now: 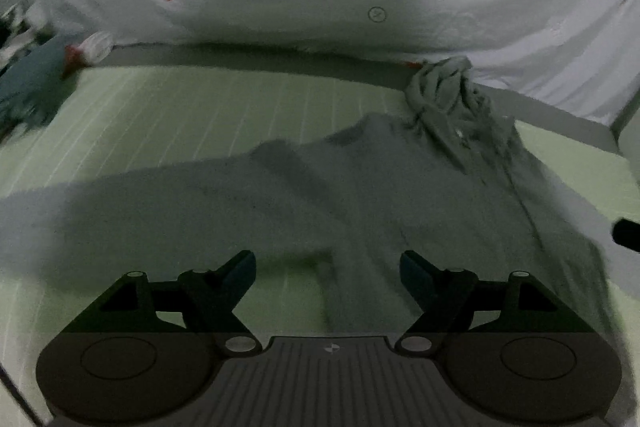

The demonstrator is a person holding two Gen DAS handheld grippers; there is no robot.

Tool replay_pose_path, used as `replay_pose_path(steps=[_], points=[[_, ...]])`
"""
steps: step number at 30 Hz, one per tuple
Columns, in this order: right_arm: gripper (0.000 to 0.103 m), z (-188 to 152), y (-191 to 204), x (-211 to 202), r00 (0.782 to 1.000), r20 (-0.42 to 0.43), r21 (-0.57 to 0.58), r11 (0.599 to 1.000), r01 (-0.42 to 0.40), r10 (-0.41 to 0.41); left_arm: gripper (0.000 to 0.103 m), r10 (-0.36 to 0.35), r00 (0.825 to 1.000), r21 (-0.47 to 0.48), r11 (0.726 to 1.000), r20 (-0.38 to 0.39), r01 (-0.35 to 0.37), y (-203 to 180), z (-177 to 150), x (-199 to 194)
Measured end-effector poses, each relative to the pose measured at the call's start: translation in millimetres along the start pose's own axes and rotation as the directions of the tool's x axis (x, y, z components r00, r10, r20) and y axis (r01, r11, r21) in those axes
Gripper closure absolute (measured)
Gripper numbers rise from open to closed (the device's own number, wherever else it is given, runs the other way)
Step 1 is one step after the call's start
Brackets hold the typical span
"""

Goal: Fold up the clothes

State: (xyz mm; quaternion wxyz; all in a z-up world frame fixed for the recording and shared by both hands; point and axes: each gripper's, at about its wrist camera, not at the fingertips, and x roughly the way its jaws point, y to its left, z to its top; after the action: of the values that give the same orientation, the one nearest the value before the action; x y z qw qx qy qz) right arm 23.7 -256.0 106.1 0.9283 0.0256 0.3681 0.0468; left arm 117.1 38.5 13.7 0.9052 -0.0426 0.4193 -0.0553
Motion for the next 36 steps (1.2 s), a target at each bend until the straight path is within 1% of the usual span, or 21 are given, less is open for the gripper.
replay_pose_path(steps=[2, 4, 5, 7, 10, 12, 14, 16, 17, 19, 20, 21, 23, 26, 28, 29, 30, 31, 35, 36], points=[[0.0, 14.3, 17.1, 28.7, 1.0, 0.001, -0.062, 0.998, 0.026, -0.026, 0.021, 0.001, 1.0, 0.012, 1.0, 0.012, -0.001, 5.8, 12.8, 18.6], [0.0, 34.3, 36.0, 69.1, 0.999, 0.015, -0.128, 0.991, 0.046, -0.044, 0.021, 0.006, 1.0, 0.032, 0.999, 0.028, -0.006, 12.8, 27.4, 40.2], [0.0, 37.9, 39.9, 78.7, 0.999, 0.021, -0.141, 0.989, 0.052, -0.049, 0.021, 0.009, 1.0, 0.04, 0.999, 0.029, -0.01, 16.9, 34.1, 51.9], [0.0, 56.7, 53.6, 118.7, 0.995, 0.049, -0.192, 0.977, 0.093, -0.085, 0.021, 0.008, 1.0, 0.04, 0.999, 0.018, -0.009, 25.6, 43.2, 72.3], [0.0, 76.7, 68.8, 171.4, 0.989, 0.063, -0.279, 0.949, 0.146, -0.133, 0.021, -0.012, 1.0, 0.008, 1.0, -0.01, 0.012, 41.8, 47.6, 96.8], [0.0, 83.8, 76.8, 199.5, 0.988, 0.062, -0.349, 0.924, 0.156, -0.144, 0.021, -0.02, 0.999, -0.013, 1.0, -0.032, 0.02, 52.8, 46.3, 110.7], [0.0, 86.4, 83.1, 219.2, 0.986, 0.058, -0.404, 0.899, 0.168, -0.158, 0.017, -0.036, 0.999, -0.011, 0.999, -0.004, 0.036, 57.9, 44.3, 114.4], [0.0, 84.2, 92.5, 243.4, 0.98, 0.046, -0.505, 0.842, 0.19, -0.194, 0.013, -0.052, 0.999, 0.005, 0.999, 0.008, 0.052, 59.1, 43.4, 116.8], [0.002, 82.4, 94.0, 247.7, 0.978, 0.04, -0.533, 0.823, 0.196, -0.207, 0.012, -0.056, 0.998, 0.013, 0.998, 0.006, 0.056, 58.6, 43.9, 117.6], [0.003, 75.6, 100.0, 260.8, 0.967, 0.043, -0.613, 0.758, 0.225, -0.252, 0.011, -0.057, 0.998, 0.019, 0.998, 0.005, 0.057, 57.2, 45.5, 118.4], [0.003, 72.6, 100.5, 261.3, 0.965, 0.049, -0.626, 0.745, 0.23, -0.257, 0.011, -0.057, 0.998, 0.018, 0.998, 0.004, 0.057, 57.0, 46.0, 118.7], [0.002, 69.5, 103.8, 264.8, 0.961, 0.064, -0.657, 0.714, 0.243, -0.268, 0.011, -0.058, 0.998, 0.018, 0.998, 0.004, 0.057, 56.9, 46.3, 119.1], [0.002, 65.5, 111.3, 270.1, 0.957, 0.09, -0.702, 0.663, 0.258, -0.276, 0.011, -0.061, 0.998, 0.013, 0.998, 0.004, 0.061, 57.1, 47.3, 119.3], [0.002, 60.8, 126.6, 276.5, 0.951, 0.151, -0.778, 0.561, 0.283, -0.27, 0.011, -0.075, 0.997, -0.002, 0.997, 0.003, 0.075, 59.1, 49.8, 118.8], [0.001, 59.0, 133.3, 282.3, 0.946, 0.175, -0.807, 0.511, 0.297, -0.273, 0.01, -0.08, 0.997, -0.002, 0.997, 0.002, 0.08, 59.3, 50.6, 119.4], [0.001, 57.8, 138.0, 289.3, 0.939, 0.197, -0.823, 0.473, 0.314, -0.28, 0.01, -0.081, 0.997, 0.0, 0.997, 0.001, 0.081, 59.2, 50.9, 119.6], [0.001, 57.5, 140.7, 294.9, 0.934, 0.206, -0.832, 0.451, 0.324, -0.29, 0.01, -0.081, 0.997, 0.005, 0.997, -0.001, 0.081, 59.0, 51.0, 119.4], [0.001, 57.4, 142.0, 297.6, 0.933, 0.207, -0.836, 0.442, 0.325, -0.294, 0.01, -0.081, 0.997, 0.01, 0.997, -0.002, 0.081, 58.9, 50.9, 119.0], [0.0, 65.4, 144.5, 301.9, 0.923, 0.179, -0.837, 0.441, 0.325, -0.341, 0.01, -0.08, 0.997, 0.035, 0.996, -0.004, 0.08, 57.8, 50.3, 117.7], [0.0, 67.1, 143.7, 300.2, 0.916, 0.166, -0.835, 0.442, 0.327, -0.366, 0.01, -0.081, 0.997, 0.037, 0.996, -0.006, 0.081, 57.9, 50.4, 117.5]])
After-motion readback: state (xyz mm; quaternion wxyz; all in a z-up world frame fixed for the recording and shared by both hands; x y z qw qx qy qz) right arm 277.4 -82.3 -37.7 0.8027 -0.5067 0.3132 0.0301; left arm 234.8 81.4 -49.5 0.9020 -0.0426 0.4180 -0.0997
